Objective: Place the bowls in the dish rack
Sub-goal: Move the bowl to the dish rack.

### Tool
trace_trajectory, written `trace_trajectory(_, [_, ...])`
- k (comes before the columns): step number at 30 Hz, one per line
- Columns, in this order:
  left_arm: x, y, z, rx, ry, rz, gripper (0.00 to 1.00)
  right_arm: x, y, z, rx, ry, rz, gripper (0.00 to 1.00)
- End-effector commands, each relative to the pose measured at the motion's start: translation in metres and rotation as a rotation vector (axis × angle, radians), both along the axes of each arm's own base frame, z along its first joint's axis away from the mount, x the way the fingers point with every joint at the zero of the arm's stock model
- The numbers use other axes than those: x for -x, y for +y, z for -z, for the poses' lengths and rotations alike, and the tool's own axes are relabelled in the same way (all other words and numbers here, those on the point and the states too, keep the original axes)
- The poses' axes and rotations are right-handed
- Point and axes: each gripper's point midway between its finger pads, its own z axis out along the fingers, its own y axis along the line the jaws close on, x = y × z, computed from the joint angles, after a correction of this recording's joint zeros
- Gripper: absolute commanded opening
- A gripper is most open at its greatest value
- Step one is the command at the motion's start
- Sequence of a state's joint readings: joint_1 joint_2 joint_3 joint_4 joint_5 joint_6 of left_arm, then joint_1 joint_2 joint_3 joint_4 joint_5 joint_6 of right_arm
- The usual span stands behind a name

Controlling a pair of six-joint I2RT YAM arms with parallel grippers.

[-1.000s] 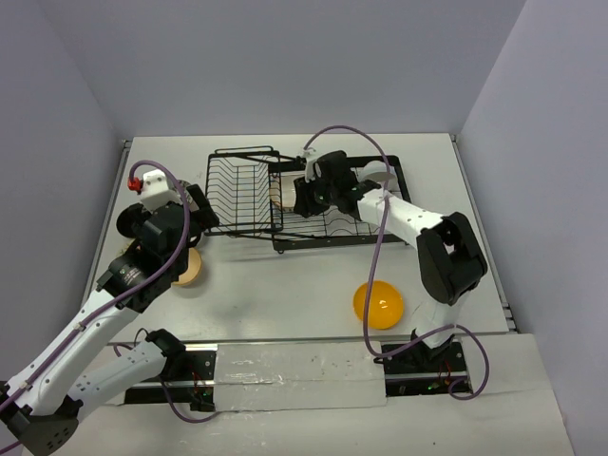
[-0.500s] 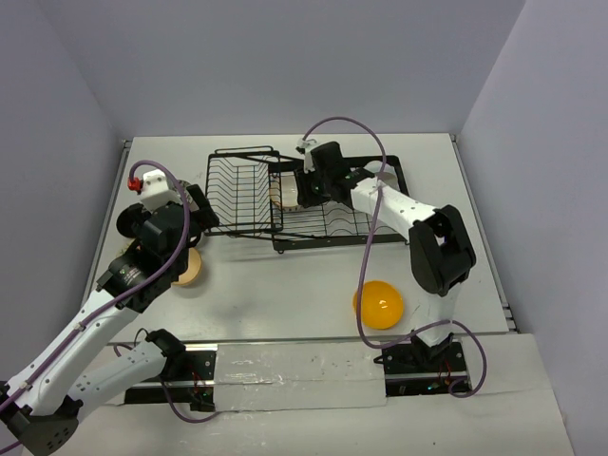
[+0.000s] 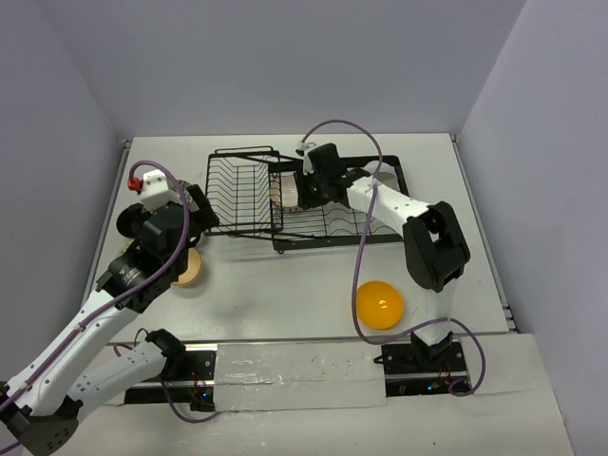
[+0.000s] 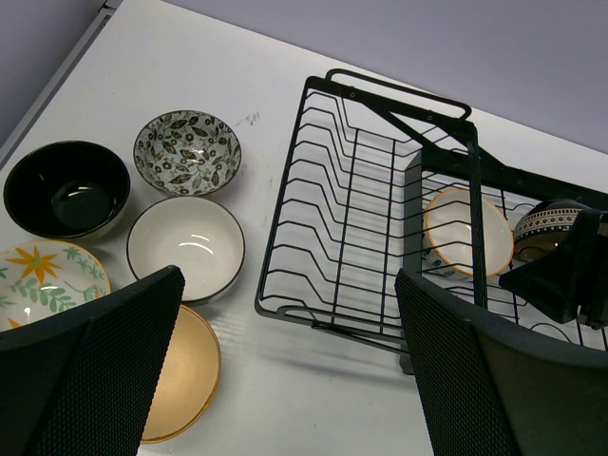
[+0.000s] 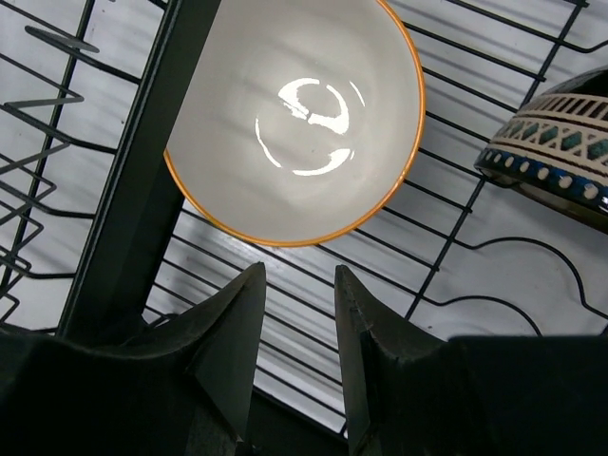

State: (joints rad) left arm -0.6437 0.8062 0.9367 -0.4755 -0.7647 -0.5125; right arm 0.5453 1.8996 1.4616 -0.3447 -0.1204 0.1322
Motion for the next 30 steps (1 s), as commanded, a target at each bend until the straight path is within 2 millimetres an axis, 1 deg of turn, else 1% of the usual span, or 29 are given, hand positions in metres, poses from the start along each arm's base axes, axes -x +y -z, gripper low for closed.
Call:
trace_trajectory(1, [0.000, 0.001, -0.013, 0.018, -0.042, 0.003, 0.99, -0.010, 0.012, -0.012, -0.038, -0.023, -0.011, 0.43])
trace_trajectory(8, [0.000, 0.002, -0.013, 0.018, -0.043, -0.001, 0.99, -0.014, 0.018, -0.002, -0.038, -0.001, -0.023, 0.43])
trace_trajectory(11, [0.000, 0.003, -0.013, 0.017, -0.044, -0.004, 0.99, -0.017, 0.021, 0.001, -0.041, 0.000, -0.029, 0.43])
trace_trajectory(13, [0.000, 0.002, -0.013, 0.016, -0.042, -0.004, 0.99, -0.021, 0.024, -0.001, -0.048, -0.004, -0.030, 0.43])
trace_trajectory(14, [0.000, 0.002, -0.012, 0.014, -0.041, -0.005, 0.99, -0.023, 0.025, 0.003, -0.044, 0.002, -0.030, 0.43])
trace_trajectory(16, [-0.001, 0.003, -0.013, 0.015, -0.043, -0.007, 0.99, -0.028, 0.029, 0.001, -0.047, -0.001, -0.033, 0.43])
trace_trajectory(17, [0.000, 0.003, -0.012, 0.012, -0.041, -0.006, 0.99, -0.029, 0.029, 0.007, -0.041, 0.009, -0.034, 0.43])
trace_trajectory(18, [0.000, 0.003, -0.012, 0.013, -0.042, -0.010, 0.99, -0.032, 0.031, 0.004, -0.048, 0.003, -0.033, 0.43])
trace_trajectory(20, [-0.001, 0.003, -0.012, 0.012, -0.042, -0.009, 0.99, -0.034, 0.034, 0.007, -0.046, 0.007, -0.036, 0.43])
trace_trajectory(24, [-0.001, 0.003, -0.012, 0.009, -0.041, -0.010, 0.99, -0.040, 0.036, 0.007, -0.048, 0.001, -0.036, 0.43])
trace_trajectory(25, [-0.001, 0.003, -0.011, 0.009, -0.038, -0.009, 0.99, -0.040, 0.036, 0.010, -0.042, 0.006, -0.037, 0.43])
trace_trajectory(30, [-0.002, 0.003, -0.011, 0.005, -0.036, -0.010, 0.99, -0.039, 0.035, 0.008, -0.038, 0.002, -0.049, 0.43])
